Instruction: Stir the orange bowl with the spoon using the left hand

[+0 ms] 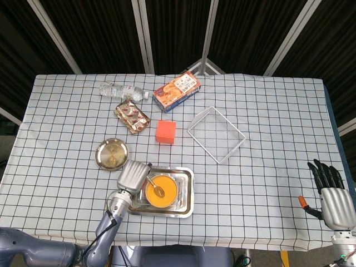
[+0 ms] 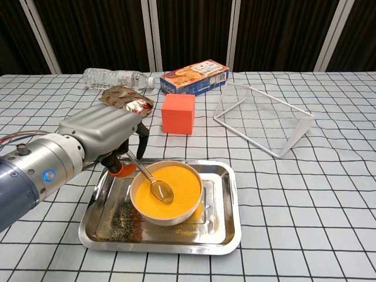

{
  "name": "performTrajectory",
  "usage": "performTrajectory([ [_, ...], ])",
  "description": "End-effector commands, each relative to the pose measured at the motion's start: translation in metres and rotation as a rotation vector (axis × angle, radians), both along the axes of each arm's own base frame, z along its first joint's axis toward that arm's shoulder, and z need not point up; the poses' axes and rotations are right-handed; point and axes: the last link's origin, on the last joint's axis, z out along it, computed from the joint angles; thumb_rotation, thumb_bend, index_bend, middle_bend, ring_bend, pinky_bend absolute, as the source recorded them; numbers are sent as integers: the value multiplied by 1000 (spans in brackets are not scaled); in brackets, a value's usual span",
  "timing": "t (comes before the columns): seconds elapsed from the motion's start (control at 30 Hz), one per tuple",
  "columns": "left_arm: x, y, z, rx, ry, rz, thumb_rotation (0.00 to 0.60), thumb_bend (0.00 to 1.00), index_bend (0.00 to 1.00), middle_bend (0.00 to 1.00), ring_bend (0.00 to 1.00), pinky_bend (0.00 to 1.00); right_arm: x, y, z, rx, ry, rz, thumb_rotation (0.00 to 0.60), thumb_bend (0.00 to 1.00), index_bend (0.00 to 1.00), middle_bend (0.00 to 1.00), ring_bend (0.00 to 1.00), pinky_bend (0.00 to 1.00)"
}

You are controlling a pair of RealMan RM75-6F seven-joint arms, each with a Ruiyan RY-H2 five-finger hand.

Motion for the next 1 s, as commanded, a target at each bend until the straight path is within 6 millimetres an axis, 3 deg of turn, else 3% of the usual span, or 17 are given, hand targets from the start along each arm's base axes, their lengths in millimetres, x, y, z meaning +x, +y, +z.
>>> performTrajectory([
  [0.03,0,0,0,-1,1,1,600,490,516,1000,941,958,0,0,0,0,1,0,600,360,0,0,0,0],
  [0.6,3,-2,3,-3,-13,-8,600,647,606,1000,943,958,0,0,0,0,1,-2,600,360,0,0,0,0],
  [1.0,10,-2,19,12,18,-69,600,787,779,1000,944,958,0,0,0,-1,1,-1,600,360,0,0,0,0],
])
